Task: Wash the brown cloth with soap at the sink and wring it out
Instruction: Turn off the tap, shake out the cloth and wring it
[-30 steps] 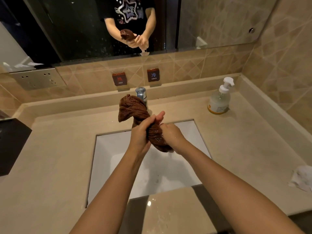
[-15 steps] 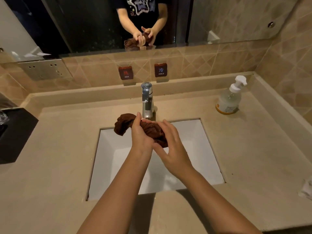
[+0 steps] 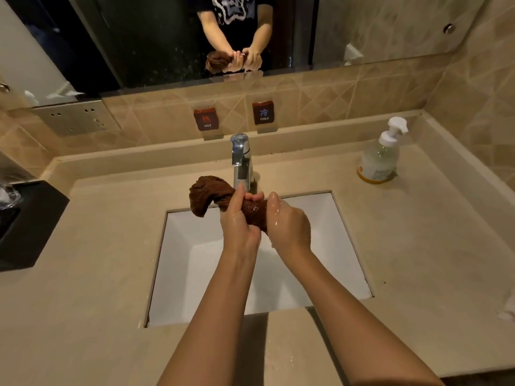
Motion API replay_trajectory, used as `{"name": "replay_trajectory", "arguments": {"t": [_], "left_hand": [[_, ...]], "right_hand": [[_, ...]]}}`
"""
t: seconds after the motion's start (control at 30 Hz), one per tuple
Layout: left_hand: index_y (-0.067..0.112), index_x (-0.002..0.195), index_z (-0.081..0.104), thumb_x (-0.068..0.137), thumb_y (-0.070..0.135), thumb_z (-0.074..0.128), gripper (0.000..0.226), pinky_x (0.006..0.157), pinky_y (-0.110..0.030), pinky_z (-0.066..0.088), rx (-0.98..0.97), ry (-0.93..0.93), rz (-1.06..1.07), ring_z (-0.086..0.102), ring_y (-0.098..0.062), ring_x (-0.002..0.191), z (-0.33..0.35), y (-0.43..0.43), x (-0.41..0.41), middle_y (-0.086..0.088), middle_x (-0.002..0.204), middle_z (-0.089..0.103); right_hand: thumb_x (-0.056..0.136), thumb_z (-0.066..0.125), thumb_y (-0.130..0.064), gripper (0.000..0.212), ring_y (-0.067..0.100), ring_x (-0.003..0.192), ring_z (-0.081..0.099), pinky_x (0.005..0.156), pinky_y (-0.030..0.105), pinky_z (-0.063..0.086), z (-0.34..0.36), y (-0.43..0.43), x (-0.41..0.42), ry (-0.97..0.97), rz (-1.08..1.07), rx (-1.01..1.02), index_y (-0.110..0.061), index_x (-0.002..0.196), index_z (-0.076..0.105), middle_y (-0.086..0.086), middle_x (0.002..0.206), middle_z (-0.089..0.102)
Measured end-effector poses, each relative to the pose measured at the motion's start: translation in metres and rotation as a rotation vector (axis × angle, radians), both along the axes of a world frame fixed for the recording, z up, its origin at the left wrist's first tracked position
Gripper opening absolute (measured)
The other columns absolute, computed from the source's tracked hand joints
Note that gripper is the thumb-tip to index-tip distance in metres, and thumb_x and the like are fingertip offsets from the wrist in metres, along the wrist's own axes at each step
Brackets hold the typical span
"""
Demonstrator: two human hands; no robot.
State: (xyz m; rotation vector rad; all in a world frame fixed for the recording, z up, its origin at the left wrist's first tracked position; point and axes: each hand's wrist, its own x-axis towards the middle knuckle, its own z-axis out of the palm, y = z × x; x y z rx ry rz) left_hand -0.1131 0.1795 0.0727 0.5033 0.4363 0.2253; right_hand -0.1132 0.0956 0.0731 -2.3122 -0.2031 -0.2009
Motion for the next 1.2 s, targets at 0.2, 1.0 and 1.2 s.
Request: {"name": "replay_trajectory", "arguments": {"t": [0.2,1.0,1.2], "left_hand": [[0.015,0.045,0.052,0.087,0.013,0.063,0.044,0.08,-0.036,0.051,0.023,0.108,0.017,0.053,-0.009,0.04,-0.015,0.006,-0.003,0.004,0.04,0.049],[0.012,0.073,0.053,0.085,0.019,0.061,0.015,0.063,-0.031,0.052,0.06,0.29,0.068,0.058,-0.015,0.053,0.035,0.026,0.01,0.0,0.055,0.054],[0.011,0.068,0.053,0.086,0.014,0.058,0.02,0.096,-0.035,0.049,-0.225,0.241,0.011,0.054,-0.015,0.066,0.048,0.0,-0.002,0.0,0.058,0.05]], "right_hand": [[0.098,0.023,-0.033,0.05,0.024,0.074,0.058,0.061,0.03,0.043,0.0,0.008,0.006,0.498,0.02,0.1,-0.002,0.088,0.061,0.014,0.084,0.062],[0.087,0.061,-0.026,0.057,0.015,0.11,0.051,0.088,0.022,0.052,0.022,-0.021,-0.013,-0.141,0.501,0.082,-0.022,0.139,0.038,0.007,0.133,0.041],[0.09,0.04,-0.049,0.046,0.02,0.066,0.06,0.05,0.027,0.049,0.022,-0.022,0.017,-0.521,0.306,-0.016,-0.014,0.112,0.06,0.008,0.091,0.063]]}}
